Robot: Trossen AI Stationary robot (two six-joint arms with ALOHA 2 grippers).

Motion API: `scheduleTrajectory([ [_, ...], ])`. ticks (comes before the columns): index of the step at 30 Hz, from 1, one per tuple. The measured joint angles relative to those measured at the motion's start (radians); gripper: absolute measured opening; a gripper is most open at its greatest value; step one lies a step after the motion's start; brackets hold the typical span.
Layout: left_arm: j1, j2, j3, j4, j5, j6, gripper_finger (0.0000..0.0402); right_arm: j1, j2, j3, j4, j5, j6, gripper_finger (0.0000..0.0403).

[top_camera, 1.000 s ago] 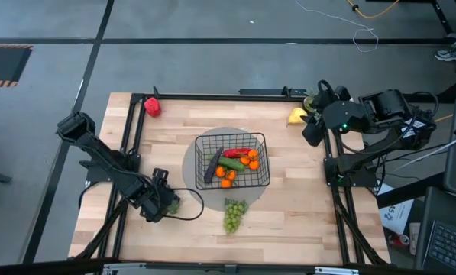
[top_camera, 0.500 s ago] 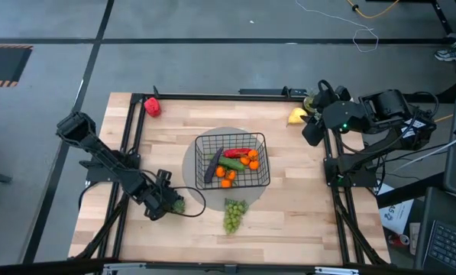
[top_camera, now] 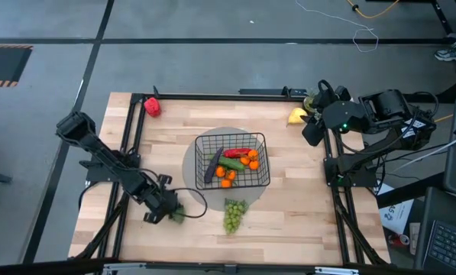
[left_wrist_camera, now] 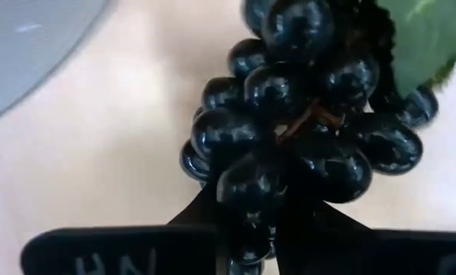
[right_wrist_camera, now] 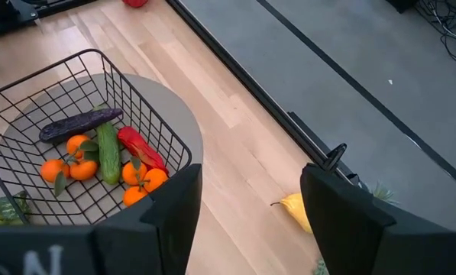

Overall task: Build produce basket
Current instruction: Put the black grapes into the wire basket

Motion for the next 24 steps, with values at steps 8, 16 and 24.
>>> scheduleTrajectory([
  [8, 0.000, -0.054, 0.195, -0.070, -0.011, 0.007, 0.0033, 0.000, 0.000, 0.000, 0.000, 0.000, -0.002, 0.0222],
  [16, 0.004, -0.118, 0.425, -0.169, -0.256, 0.128, 0.0032, 0.000, 0.000, 0.000, 0.000, 0.001, -0.033, 0.0222],
  [24, 0.111, -0.129, 0.566, -0.074, -0.553, 0.394, 0.0034, 0.000, 0.000, 0.000, 0.000, 0.001, -0.061, 0.0222],
])
